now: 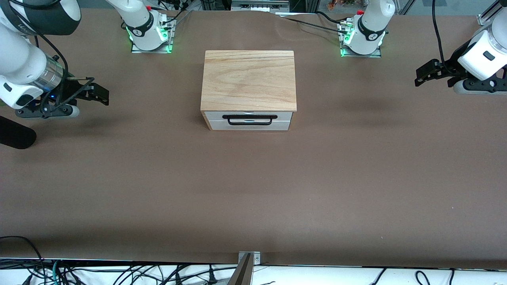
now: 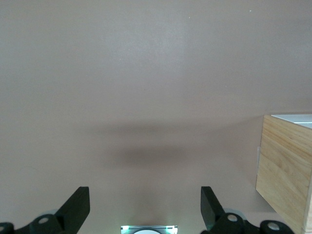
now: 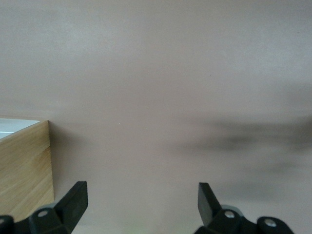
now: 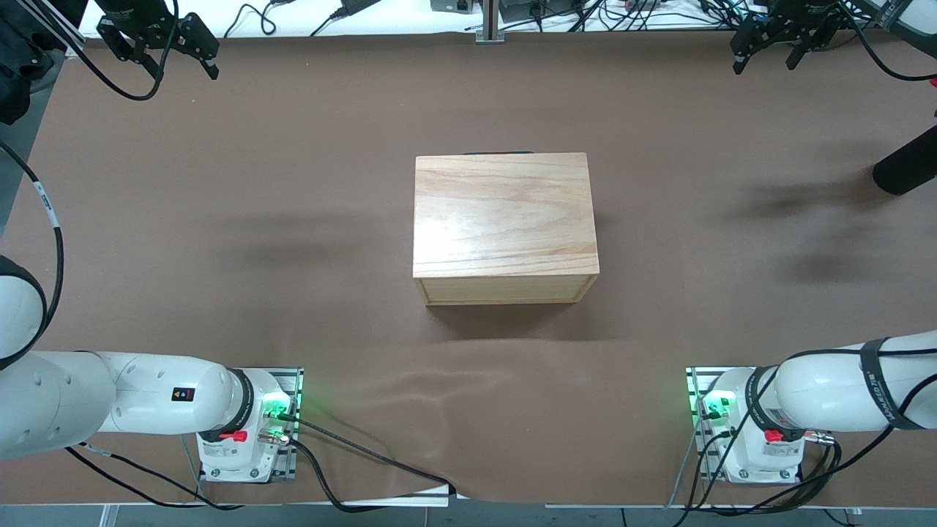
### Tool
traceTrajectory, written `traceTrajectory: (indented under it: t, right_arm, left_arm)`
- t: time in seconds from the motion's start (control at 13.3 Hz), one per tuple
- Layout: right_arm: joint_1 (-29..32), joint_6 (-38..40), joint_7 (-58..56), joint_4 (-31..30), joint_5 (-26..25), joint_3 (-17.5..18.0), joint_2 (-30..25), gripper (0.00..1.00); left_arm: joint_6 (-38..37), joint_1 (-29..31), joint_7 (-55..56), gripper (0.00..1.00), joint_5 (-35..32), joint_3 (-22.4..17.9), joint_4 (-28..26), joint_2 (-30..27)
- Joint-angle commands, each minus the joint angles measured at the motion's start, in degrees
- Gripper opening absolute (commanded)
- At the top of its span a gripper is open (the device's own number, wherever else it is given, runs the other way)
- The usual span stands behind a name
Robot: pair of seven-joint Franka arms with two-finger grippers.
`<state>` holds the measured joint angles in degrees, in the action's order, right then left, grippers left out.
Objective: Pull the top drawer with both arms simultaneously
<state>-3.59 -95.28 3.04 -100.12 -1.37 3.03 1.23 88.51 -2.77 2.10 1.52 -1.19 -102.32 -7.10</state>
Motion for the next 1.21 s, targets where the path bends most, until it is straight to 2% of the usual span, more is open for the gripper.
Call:
traceTrajectory:
  t: [0.0, 0.6, 0.68, 0.9, 1.13]
  right_arm:
    - [0.5, 1.4, 0.1, 0.6, 0.2, 0.1, -0.3, 1.00]
    - [0.5, 0.7, -0.3, 0.7, 0.5, 0.1, 0.5, 1.00]
    - [0.5, 0.6, -0.3, 0.7, 2.4, 0.2, 1.1, 1.00]
    - [0.6, 0.5, -0.4, 0.7, 17.3, 0.0, 5.4, 1.00]
    - [0.5, 0.5, -0.8, 1.1, 35.2, 0.0, 11.9, 1.00]
  left_arm:
    - [0.6, 0.0, -0.1, 1.00, -2.0, 0.3, -1.1, -0.9]
    - [0.3, 0.0, -0.1, 1.00, -2.0, 0.3, -1.1, -0.9]
    - [0.3, 0.0, -0.1, 1.00, -2.0, 0.3, -1.2, -0.9]
    - [0.3, 0.0, -0.1, 1.00, -1.9, 0.3, -1.2, -0.8]
    - [0.8, 0.0, -0.2, 1.00, -1.1, 0.4, -1.1, 0.1]
